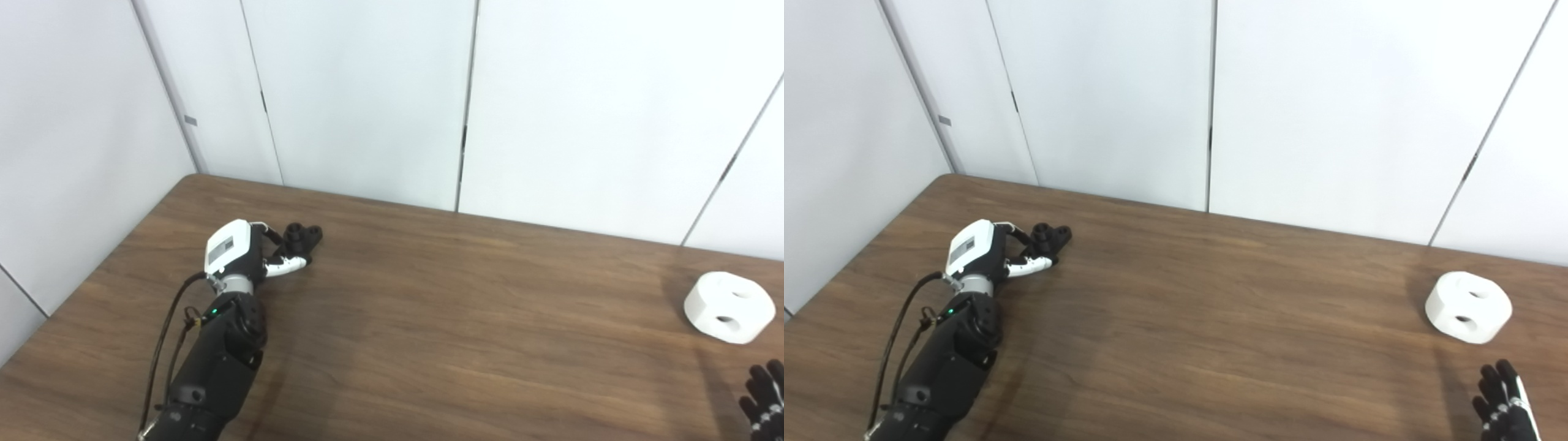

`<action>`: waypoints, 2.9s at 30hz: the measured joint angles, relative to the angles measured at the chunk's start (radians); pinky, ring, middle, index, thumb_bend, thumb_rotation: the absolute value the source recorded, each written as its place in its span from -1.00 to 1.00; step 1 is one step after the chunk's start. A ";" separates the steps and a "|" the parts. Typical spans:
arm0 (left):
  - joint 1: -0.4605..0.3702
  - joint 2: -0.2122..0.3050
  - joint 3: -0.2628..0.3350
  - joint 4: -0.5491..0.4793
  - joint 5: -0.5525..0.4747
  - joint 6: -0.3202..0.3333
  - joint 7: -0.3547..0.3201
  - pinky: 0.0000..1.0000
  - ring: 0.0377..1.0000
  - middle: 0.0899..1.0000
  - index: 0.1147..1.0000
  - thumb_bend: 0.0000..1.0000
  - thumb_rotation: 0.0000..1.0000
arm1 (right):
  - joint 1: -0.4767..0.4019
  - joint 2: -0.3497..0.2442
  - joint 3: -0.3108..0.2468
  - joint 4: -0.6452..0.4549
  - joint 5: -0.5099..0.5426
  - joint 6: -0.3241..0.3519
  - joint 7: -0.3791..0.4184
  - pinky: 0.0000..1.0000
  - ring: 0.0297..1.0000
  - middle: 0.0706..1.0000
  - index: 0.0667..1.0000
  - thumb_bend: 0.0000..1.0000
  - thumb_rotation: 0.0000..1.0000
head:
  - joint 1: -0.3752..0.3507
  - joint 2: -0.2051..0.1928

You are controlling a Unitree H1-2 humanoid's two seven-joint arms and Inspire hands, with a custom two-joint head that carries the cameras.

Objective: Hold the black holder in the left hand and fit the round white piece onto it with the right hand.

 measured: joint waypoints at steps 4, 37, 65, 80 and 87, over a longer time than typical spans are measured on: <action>0.000 0.000 -0.001 0.005 0.000 0.000 0.004 0.74 0.76 0.62 0.07 0.69 -0.29 | 0.004 0.000 0.001 -0.004 0.000 0.001 0.000 1.00 1.00 0.95 1.00 0.23 0.90 | 0.000 0.000; -0.002 0.009 -0.025 0.047 -0.065 -0.044 0.102 0.53 0.67 0.53 -0.17 0.04 -0.91 | 0.008 0.000 0.003 -0.008 0.000 0.016 0.007 1.00 1.00 0.94 1.00 0.29 0.91 | -0.005 0.017; 0.176 0.028 -0.038 -0.231 -0.153 -0.088 -0.015 0.49 0.69 0.55 -0.16 0.04 -0.90 | 0.010 0.004 0.012 -0.013 -0.036 0.017 -0.007 1.00 0.96 0.91 0.97 0.26 0.91 | -0.035 0.034; 0.256 0.063 -0.133 -0.368 -0.130 -0.135 -0.102 0.47 0.68 0.57 -0.16 0.04 -0.89 | 0.030 0.037 0.043 -0.058 -0.060 0.063 -0.027 1.00 0.98 0.88 0.95 0.23 0.92 | -0.083 0.071; 0.286 0.065 -0.174 -0.403 -0.118 -0.170 -0.109 0.52 0.74 0.60 -0.16 0.04 -0.89 | 0.034 0.046 0.047 -0.078 -0.066 0.091 -0.038 1.00 0.97 0.87 0.94 0.24 0.89 | -0.135 0.098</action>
